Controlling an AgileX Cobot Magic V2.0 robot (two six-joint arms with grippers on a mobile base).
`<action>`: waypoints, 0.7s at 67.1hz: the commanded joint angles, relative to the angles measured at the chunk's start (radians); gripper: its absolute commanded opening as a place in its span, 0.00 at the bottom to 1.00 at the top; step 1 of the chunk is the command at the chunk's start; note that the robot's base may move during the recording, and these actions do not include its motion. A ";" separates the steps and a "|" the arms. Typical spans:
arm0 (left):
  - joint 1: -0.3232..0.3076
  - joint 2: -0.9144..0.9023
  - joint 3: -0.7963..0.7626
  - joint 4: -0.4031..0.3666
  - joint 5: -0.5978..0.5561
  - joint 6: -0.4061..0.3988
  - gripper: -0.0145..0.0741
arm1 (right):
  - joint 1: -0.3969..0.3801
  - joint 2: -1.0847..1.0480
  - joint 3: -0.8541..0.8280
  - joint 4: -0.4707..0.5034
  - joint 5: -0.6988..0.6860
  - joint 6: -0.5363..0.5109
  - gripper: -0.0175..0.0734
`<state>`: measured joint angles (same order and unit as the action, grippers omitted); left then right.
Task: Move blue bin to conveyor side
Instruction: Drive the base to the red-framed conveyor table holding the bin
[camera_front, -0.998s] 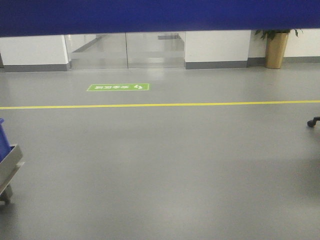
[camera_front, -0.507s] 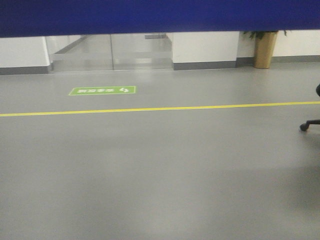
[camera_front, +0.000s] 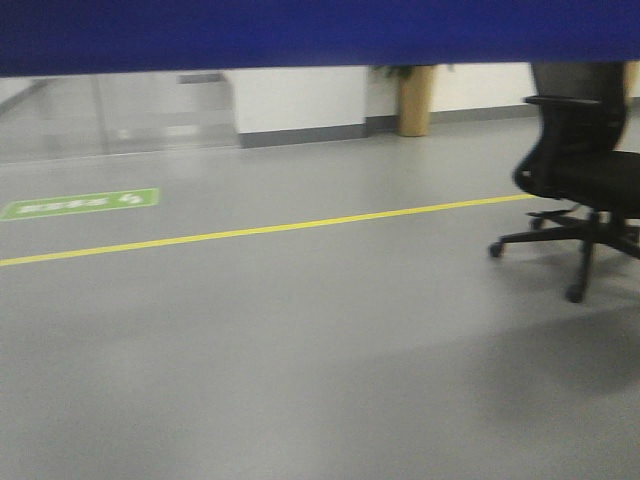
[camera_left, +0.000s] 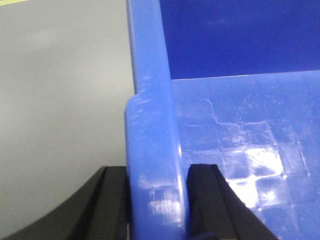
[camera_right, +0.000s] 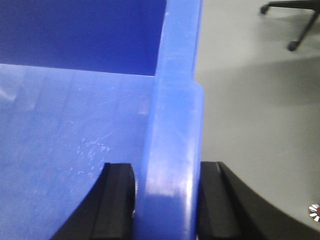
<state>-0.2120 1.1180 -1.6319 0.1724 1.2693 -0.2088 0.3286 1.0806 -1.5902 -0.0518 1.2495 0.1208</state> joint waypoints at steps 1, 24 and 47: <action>0.000 -0.018 -0.023 0.067 -0.085 0.006 0.14 | -0.007 -0.022 -0.016 -0.076 -0.081 -0.026 0.11; 0.000 -0.018 -0.023 0.067 -0.085 0.006 0.14 | -0.007 -0.022 -0.016 -0.076 -0.083 -0.026 0.11; 0.000 -0.018 -0.023 0.069 -0.085 0.006 0.14 | -0.007 -0.022 -0.016 -0.076 -0.083 -0.026 0.11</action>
<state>-0.2120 1.1180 -1.6319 0.1724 1.2675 -0.2088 0.3286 1.0806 -1.5902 -0.0518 1.2490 0.1208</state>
